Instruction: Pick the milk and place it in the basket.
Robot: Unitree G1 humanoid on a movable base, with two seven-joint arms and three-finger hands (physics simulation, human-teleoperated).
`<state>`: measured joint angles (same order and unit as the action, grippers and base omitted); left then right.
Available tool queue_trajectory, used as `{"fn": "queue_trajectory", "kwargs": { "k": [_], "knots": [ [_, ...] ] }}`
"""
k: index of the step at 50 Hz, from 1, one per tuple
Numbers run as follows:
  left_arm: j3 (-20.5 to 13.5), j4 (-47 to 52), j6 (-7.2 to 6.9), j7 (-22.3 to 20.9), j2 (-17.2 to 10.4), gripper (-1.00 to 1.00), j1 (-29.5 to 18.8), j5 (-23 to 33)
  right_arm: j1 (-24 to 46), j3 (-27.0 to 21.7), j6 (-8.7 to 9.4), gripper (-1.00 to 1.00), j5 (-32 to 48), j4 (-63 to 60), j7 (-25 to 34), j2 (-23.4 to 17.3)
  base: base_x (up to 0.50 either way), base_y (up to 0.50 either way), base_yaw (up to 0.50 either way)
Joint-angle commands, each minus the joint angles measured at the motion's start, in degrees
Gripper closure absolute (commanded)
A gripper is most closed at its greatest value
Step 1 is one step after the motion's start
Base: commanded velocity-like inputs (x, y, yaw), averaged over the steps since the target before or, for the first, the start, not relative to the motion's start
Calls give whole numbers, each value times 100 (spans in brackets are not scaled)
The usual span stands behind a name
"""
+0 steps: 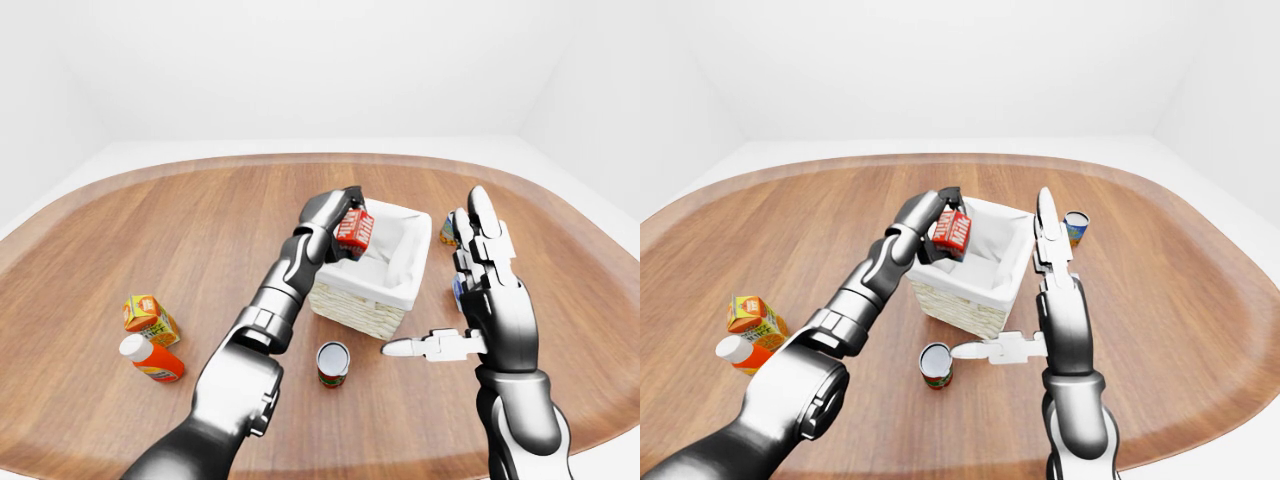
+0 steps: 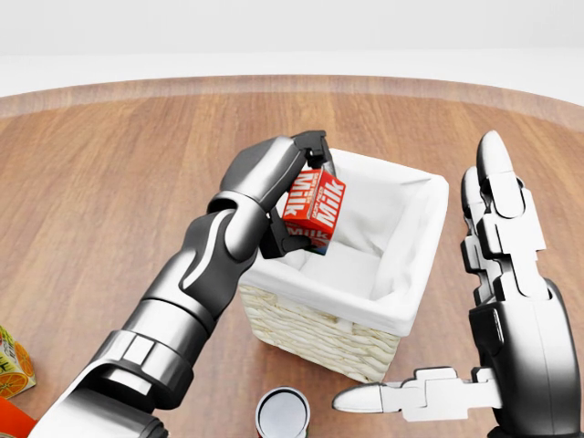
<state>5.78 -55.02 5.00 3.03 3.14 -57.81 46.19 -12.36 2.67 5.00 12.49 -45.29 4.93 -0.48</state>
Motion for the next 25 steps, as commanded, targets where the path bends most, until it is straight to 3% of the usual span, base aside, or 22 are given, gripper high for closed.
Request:
{"fn": "queue_trajectory", "kwargs": {
  "k": [1, 25],
  "knots": [
    [-92, -349, 0, 328, 37, 100, -215, -531, -5, -8, 0, -100, -17, -3, 5, -2, 0, 0, 0],
    [-92, -554, 0, 480, 80, 100, -203, -512, -12, -33, 0, -100, -33, -58, 10, 5, 0, 0, 0]
  ]
}}
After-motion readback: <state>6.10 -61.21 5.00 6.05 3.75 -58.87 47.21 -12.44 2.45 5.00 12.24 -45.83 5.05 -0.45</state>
